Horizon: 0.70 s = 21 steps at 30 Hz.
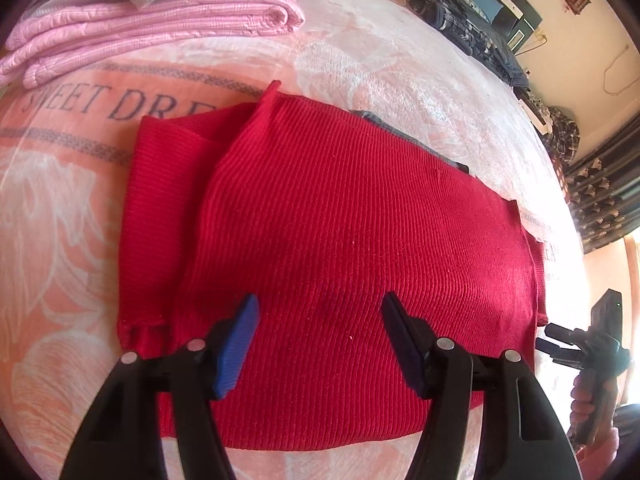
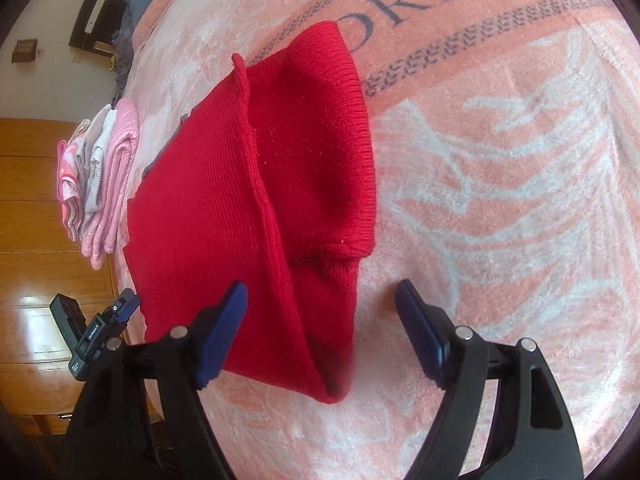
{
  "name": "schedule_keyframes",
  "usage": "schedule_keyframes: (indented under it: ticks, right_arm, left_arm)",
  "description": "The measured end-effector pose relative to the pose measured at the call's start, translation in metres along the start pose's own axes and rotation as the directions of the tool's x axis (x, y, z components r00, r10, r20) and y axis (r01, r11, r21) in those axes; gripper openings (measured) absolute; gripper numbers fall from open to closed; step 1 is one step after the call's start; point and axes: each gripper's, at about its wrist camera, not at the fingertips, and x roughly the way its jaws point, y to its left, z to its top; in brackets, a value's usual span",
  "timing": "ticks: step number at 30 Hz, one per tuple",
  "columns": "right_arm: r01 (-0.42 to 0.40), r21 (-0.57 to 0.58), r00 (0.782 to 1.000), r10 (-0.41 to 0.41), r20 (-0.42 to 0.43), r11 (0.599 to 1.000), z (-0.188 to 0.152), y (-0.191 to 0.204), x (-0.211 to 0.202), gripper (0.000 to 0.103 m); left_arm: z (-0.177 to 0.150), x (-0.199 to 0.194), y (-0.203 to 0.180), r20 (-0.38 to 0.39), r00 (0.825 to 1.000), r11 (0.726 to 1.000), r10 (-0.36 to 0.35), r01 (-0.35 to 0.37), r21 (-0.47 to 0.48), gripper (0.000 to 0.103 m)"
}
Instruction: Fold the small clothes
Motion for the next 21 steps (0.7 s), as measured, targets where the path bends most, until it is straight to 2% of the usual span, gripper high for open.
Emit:
schedule_keyframes:
  ticks: [1,3,10,12,14,16,21]
  right_arm:
    - [-0.008,-0.015,1.0,0.008,0.008,1.0,0.002,0.004,0.002,0.074]
    - [-0.048,-0.044,0.999,0.048,0.004,0.998,0.005,0.008,0.007,0.049]
    - [-0.098,-0.048,0.994,0.099,0.035,0.994,0.015,0.017,0.025,0.049]
    - [-0.071,-0.056,0.996,0.073,0.045,0.996,0.018,0.022,0.03,0.042]
    - [-0.065,-0.048,0.996,0.067,0.054,0.997,0.02,0.023,0.032,0.019]
    - [-0.068,-0.013,0.996,0.069,0.052,0.998,0.022,0.021,0.034,0.017]
    - [-0.029,-0.016,0.998,0.029,0.056,0.999,0.022,0.024,0.037,0.016]
  left_arm:
    - [-0.001,0.003,0.0,-0.009,1.0,1.0,-0.003,0.003,-0.004,0.064]
    - [-0.002,0.006,0.0,-0.019,1.0,1.0,-0.005,0.004,-0.009,0.064]
    - [-0.003,0.016,0.003,-0.035,0.999,1.0,-0.006,0.006,-0.014,0.064]
    - [-0.003,0.019,0.004,-0.037,0.999,1.0,-0.001,0.001,-0.01,0.064]
    - [-0.003,0.021,0.005,-0.044,0.999,1.0,0.002,-0.002,-0.004,0.064]
    - [-0.002,0.024,0.005,-0.053,0.999,1.0,0.005,-0.005,0.011,0.064]
    - [-0.002,0.029,0.007,-0.06,0.998,1.0,0.002,-0.001,0.021,0.065]
